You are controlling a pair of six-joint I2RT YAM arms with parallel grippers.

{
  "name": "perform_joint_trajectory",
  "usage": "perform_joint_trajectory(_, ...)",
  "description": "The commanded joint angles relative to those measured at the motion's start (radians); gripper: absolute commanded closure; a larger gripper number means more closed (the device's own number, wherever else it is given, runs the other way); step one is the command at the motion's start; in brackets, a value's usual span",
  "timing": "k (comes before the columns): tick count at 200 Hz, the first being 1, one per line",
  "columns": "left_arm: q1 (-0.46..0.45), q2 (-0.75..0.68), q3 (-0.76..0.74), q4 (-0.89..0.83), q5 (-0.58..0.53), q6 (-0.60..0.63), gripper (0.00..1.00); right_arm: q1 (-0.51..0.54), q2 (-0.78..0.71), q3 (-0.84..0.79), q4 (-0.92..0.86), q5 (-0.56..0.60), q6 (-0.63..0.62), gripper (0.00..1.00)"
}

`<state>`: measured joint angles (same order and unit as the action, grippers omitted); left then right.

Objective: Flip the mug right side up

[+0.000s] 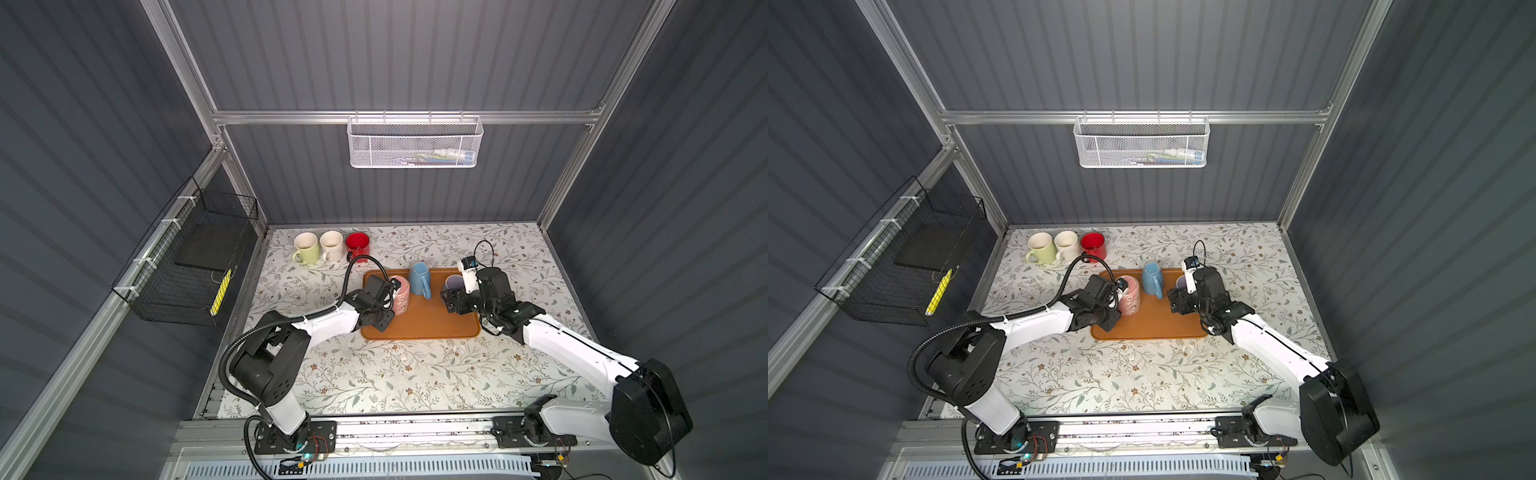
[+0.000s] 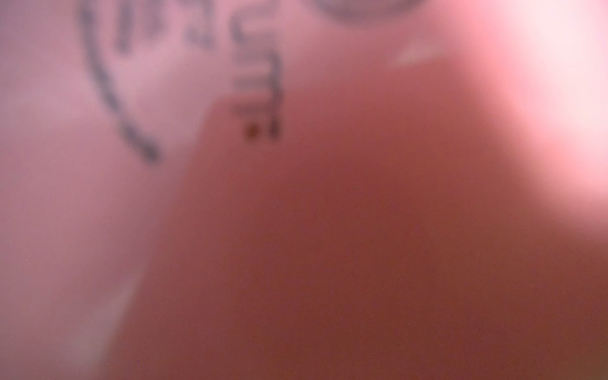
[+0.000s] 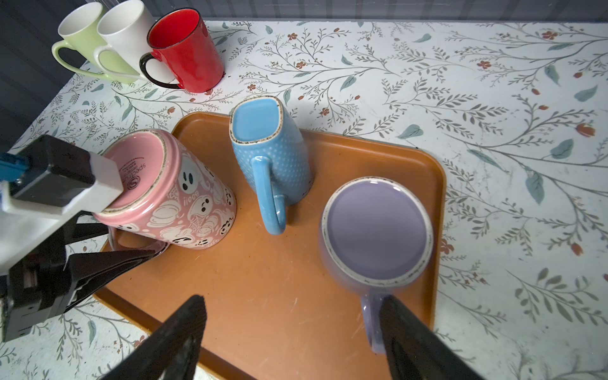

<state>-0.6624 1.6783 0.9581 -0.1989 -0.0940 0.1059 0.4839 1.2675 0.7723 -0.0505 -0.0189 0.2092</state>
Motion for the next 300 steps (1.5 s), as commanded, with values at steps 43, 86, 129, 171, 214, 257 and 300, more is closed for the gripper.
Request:
perform_joint_trajectory(43, -0.003, 0.074, 0.071, -0.072, -0.018, 0.024, 0.54, -0.005, 0.02, -0.004, 0.018, 0.001, -0.003, 0.16)
perform_joint_trajectory(86, -0.002, 0.097, 0.091, -0.082, -0.018, 0.014, 0.54, -0.007, 0.03, -0.002, 0.021, -0.001, -0.005, 0.16)
perform_joint_trajectory(129, -0.002, 0.109, 0.09, -0.086, -0.007, 0.011, 0.64, -0.006, 0.029, -0.002, 0.021, 0.004, -0.005, 0.16)
perform_joint_trajectory(171, -0.002, 0.096, 0.078, -0.079, -0.012, 0.001, 0.86, -0.007, 0.033, -0.002, 0.02, 0.006, -0.005, 0.16)
perform_joint_trajectory(214, 0.001, 0.056, 0.084, -0.078, -0.004, -0.007, 0.99, -0.008, 0.036, 0.003, 0.021, 0.004, -0.004, 0.16)
perform_joint_trajectory(257, 0.011, 0.017, 0.096, -0.072, 0.032, -0.022, 1.0, -0.007, 0.026, 0.0, 0.017, 0.01, -0.005, 0.16)
perform_joint_trajectory(300, 0.032, -0.044, 0.133, -0.064, 0.123, -0.044, 1.0, -0.008, 0.02, -0.002, 0.018, 0.011, -0.003, 0.16)
